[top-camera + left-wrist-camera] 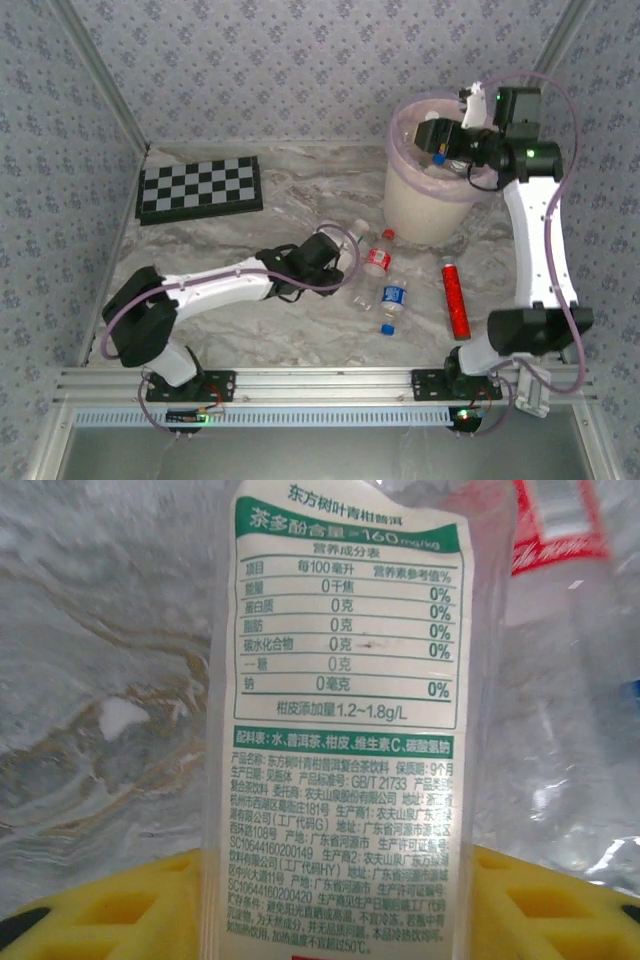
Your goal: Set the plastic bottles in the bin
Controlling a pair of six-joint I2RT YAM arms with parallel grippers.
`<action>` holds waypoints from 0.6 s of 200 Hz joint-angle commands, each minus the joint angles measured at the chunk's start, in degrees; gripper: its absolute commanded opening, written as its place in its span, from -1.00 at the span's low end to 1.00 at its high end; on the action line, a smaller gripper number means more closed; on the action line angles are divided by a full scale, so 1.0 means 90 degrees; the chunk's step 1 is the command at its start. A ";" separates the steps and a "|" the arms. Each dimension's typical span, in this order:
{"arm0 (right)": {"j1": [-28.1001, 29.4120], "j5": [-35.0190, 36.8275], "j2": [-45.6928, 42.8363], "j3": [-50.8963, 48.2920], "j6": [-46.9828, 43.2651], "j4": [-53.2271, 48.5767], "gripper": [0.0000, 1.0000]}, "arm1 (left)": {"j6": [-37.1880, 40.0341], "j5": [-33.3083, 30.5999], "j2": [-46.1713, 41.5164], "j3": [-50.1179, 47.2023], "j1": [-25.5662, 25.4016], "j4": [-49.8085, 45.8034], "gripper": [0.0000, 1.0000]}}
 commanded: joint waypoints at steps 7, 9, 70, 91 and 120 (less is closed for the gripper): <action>0.0310 -0.1040 -0.0805 -0.1098 0.0539 0.1290 0.42 | 0.0295 -0.0434 -0.0707 -0.0099 0.0110 0.0168 -0.02; 0.0346 -0.1060 -0.0850 -0.1182 0.0545 0.1294 0.47 | 0.0290 -0.0471 -0.0758 -0.0116 0.0122 0.0186 -0.02; 0.0994 -0.1143 -0.1753 -0.2816 0.1138 0.2681 1.00 | 0.0303 -0.0236 -0.2823 -0.2058 0.0344 0.3161 -0.36; 0.1391 -0.0890 -0.1687 -0.2854 0.1067 0.2770 0.99 | 0.0285 -0.0049 -0.3157 -0.2249 0.0390 0.3323 -0.38; 0.1792 -0.0423 -0.1529 -0.2981 0.1348 0.3110 0.97 | 0.0249 0.0151 -0.3403 -0.2386 0.0380 0.3559 -0.49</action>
